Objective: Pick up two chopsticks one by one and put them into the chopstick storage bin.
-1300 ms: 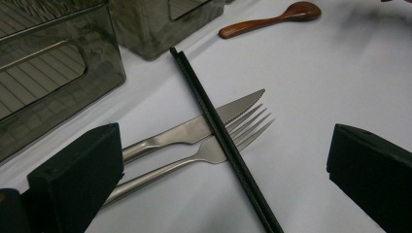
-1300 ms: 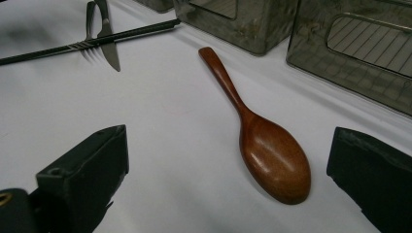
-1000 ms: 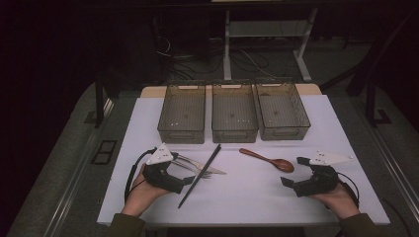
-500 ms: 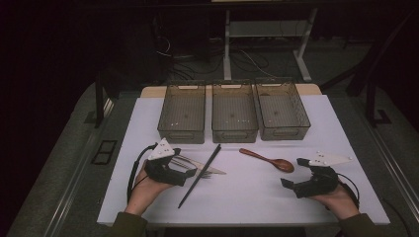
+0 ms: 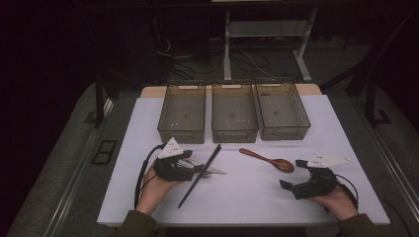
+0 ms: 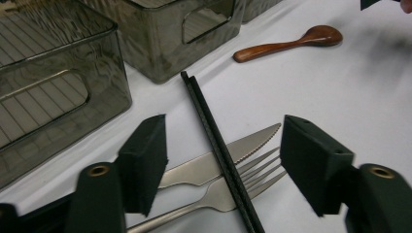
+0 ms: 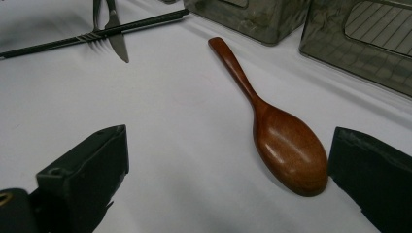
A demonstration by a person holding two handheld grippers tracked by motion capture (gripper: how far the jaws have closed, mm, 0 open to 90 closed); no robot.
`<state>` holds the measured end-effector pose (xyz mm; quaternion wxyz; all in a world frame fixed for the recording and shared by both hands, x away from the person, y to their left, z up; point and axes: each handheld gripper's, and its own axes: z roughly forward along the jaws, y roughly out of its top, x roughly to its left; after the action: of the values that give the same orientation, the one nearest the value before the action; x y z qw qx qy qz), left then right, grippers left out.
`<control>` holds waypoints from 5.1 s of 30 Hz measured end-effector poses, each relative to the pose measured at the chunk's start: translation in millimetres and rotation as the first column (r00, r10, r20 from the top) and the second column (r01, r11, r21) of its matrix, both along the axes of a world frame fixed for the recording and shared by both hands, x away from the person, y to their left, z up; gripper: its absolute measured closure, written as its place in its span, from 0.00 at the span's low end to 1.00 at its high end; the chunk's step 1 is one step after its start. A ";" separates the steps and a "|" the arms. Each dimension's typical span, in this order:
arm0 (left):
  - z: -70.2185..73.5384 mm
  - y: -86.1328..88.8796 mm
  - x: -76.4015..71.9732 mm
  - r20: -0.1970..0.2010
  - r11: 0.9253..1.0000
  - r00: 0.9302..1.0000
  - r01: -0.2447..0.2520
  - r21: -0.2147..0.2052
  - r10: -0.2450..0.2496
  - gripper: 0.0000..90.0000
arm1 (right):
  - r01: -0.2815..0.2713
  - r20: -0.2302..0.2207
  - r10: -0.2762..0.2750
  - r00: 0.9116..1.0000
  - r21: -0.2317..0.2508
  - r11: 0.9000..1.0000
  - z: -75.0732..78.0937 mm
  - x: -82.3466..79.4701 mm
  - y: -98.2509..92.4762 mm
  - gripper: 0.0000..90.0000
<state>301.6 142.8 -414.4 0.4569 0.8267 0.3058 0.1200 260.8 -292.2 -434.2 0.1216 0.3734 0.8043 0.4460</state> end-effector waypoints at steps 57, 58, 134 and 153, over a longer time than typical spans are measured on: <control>-30.6 -22.0 11.4 -0.137 0.996 0.989 -0.048 0.081 0.058 0.86 | 0.017 -0.010 -0.017 1.000 0.002 1.000 -1.4 0.7 -1.5 0.01; -30.7 -22.3 11.3 -0.134 0.995 0.989 -0.049 0.082 0.060 0.86 | 0.017 -0.010 -0.017 1.000 0.001 1.000 -1.5 0.7 -1.4 0.01; -4.1 -0.4 5.3 -0.114 0.993 0.993 0.021 0.117 -0.008 0.95 | 0.022 -0.002 -0.022 1.000 0.005 1.000 -1.9 0.0 -6.4 0.01; 17.2 7.4 7.5 -0.118 0.995 0.990 0.081 0.062 -0.073 0.95 | 0.024 -0.007 -0.024 1.000 0.005 1.000 -3.5 0.3 -6.0 0.01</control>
<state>309.1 150.2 -397.2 0.4151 0.8581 0.2954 0.0645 261.1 -298.2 -437.7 0.1234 0.3849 0.7989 0.4455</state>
